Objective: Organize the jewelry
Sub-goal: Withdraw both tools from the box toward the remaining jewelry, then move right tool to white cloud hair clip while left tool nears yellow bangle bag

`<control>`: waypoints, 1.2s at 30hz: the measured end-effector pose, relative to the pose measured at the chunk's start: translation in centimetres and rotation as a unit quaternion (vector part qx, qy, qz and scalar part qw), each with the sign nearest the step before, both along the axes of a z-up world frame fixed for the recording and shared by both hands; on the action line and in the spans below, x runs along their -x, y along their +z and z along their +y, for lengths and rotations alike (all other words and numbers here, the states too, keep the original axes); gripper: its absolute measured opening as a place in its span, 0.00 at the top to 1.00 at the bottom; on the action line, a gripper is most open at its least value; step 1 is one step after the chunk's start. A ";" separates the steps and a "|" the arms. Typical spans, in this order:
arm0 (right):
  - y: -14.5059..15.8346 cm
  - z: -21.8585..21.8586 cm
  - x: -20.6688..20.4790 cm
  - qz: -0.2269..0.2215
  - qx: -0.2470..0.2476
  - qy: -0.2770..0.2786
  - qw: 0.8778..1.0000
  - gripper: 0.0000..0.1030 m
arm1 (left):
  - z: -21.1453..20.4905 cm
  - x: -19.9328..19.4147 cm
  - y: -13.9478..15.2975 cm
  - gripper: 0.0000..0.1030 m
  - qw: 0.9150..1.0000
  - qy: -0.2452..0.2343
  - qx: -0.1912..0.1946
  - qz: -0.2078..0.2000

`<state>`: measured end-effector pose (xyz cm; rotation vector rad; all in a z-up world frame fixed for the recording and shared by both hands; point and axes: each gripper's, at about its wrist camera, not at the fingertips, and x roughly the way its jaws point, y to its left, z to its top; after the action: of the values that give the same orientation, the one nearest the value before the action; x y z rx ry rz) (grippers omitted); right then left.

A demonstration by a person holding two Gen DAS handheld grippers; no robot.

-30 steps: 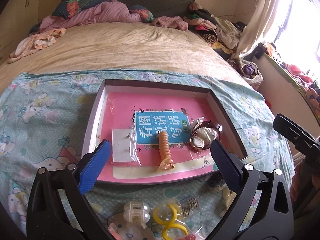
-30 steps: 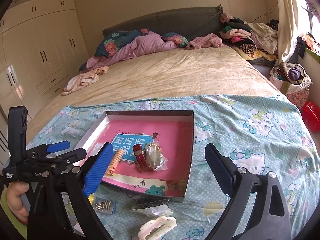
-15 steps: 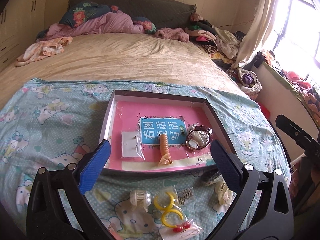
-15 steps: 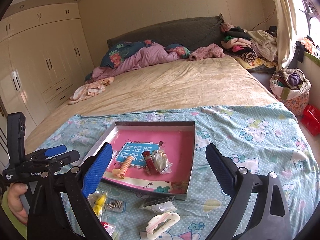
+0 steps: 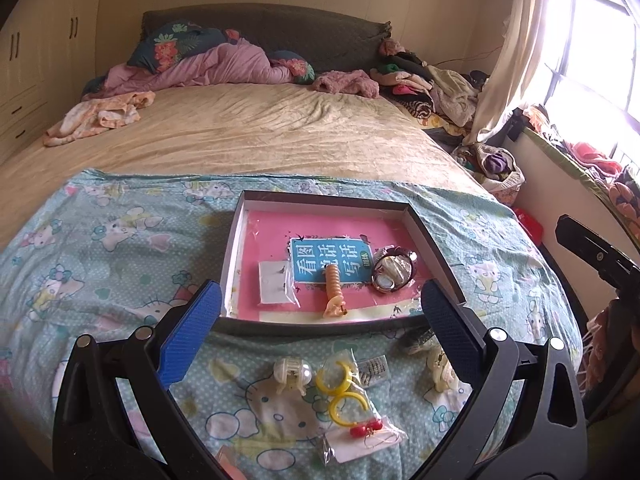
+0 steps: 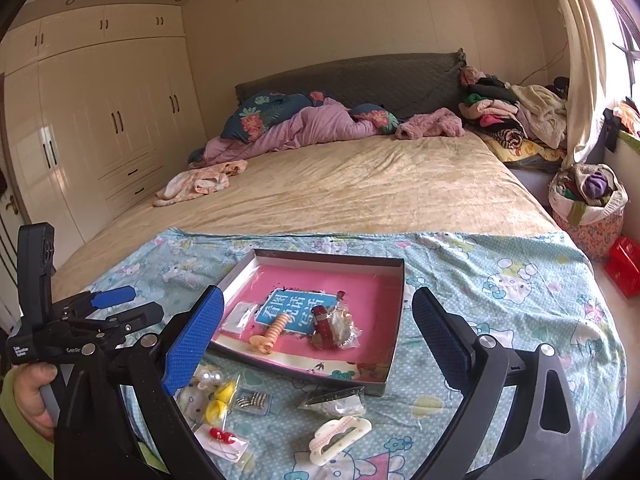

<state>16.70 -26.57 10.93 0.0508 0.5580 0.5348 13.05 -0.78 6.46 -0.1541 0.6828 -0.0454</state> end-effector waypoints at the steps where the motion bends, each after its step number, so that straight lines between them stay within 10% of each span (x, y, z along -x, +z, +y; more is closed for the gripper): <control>1: 0.0 0.1 0.2 0.000 0.001 0.004 1.000 0.08 | -0.1 0.2 0.0 0.09 1.000 0.000 -0.003 0.000; 36: -4.7 -0.1 3.5 0.052 0.028 0.043 0.997 0.08 | 0.6 5.2 -4.3 0.09 0.998 0.010 -0.028 0.053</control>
<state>13.18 -26.71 6.19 0.0010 0.6786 0.6019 7.90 -0.18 2.19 -0.1109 0.7874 0.0018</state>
